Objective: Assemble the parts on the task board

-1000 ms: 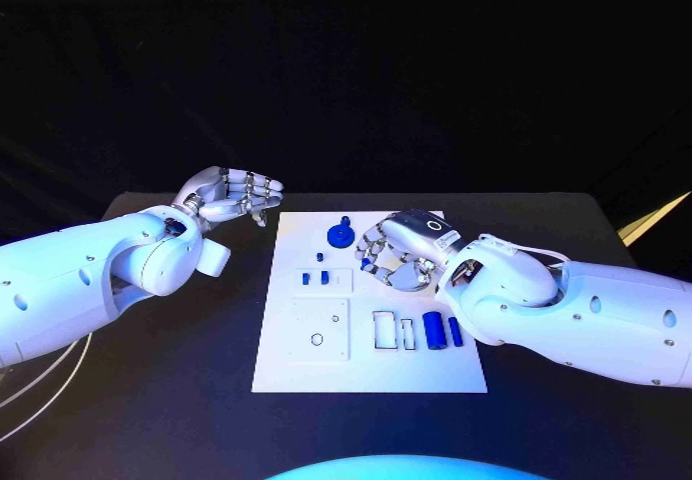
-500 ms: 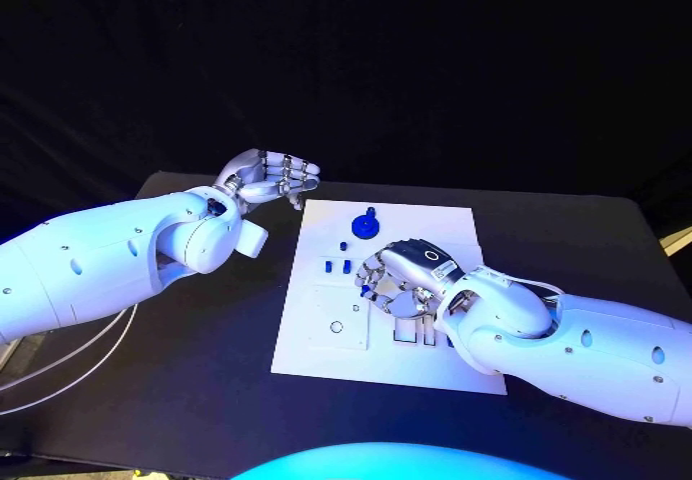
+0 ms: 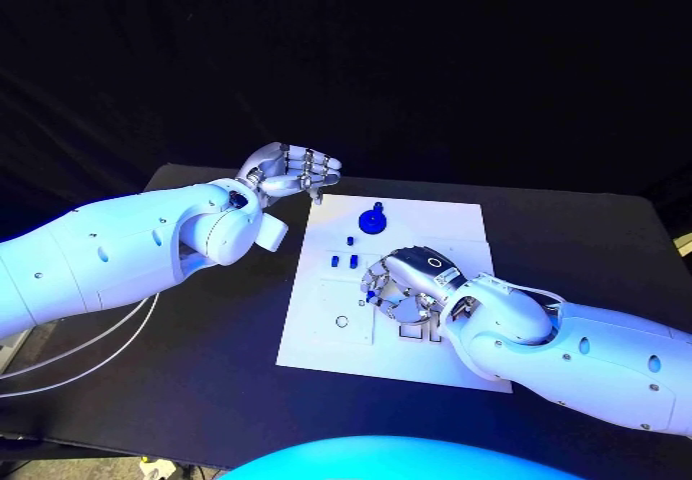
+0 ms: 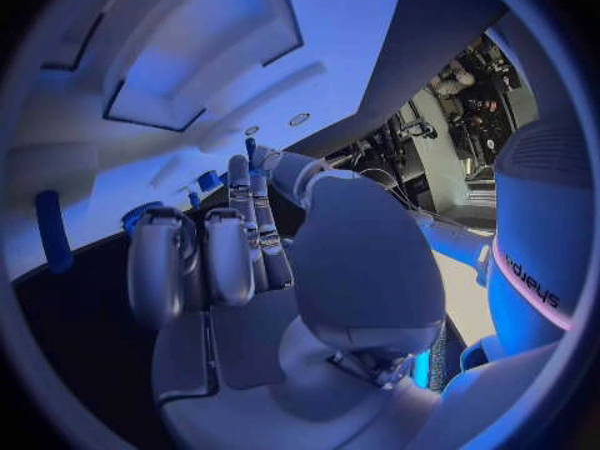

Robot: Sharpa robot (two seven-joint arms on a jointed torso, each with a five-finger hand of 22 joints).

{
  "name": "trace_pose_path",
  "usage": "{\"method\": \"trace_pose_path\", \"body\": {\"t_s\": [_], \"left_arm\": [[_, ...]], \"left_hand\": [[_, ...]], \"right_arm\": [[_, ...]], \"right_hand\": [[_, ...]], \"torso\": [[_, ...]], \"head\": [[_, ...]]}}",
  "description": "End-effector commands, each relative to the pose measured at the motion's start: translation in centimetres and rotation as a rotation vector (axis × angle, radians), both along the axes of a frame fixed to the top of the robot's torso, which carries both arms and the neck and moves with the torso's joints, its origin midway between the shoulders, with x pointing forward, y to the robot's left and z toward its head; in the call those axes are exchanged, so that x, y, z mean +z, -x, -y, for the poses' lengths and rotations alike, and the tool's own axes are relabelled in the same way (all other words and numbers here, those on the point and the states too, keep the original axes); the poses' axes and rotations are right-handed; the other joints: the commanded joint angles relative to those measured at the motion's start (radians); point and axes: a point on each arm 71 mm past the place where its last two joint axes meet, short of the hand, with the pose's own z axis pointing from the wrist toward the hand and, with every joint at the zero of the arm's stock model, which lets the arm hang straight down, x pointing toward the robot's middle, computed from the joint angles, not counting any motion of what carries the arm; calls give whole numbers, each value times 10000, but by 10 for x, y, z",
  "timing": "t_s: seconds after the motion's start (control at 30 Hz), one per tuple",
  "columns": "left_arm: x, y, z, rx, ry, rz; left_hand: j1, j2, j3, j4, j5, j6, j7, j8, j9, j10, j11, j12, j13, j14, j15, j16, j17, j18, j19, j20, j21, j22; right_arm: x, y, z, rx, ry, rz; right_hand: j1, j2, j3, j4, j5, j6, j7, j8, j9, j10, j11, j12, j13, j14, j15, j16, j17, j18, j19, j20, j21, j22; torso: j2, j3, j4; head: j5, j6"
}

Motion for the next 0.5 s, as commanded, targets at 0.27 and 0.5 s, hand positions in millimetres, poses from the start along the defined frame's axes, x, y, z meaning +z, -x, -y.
{"method": "trace_pose_path", "body": {"t_s": [0.27,0.5], "left_arm": [[1,0,3,-101,35,-24],[0,0,4,-158,27,-65]], "left_hand": [[-97,37,-54,4,212,104,69,-41,-34,-64,36,134,-72,-69,36,-171,-100,59,-3,-32,-131,-135],[-97,37,-54,4,212,104,69,-41,-34,-64,36,134,-72,-69,36,-171,-100,59,-3,-32,-131,-135]], "right_arm": [[-5,1,-2,-30,11,-66],[-8,1,-5,-53,38,-82]], "right_hand": [[42,497,419,-239,81,113,18,416,364,469,-219,-31,103,605,-88,145,60,-283,321,-49,211,1060],[38,500,424,-246,80,107,23,417,371,469,-216,-35,105,605,-86,152,64,-279,314,-49,197,1048]], "torso": [[10,10,-5],[9,6,-5]], "head": [[79,-70],[119,-108]]}}
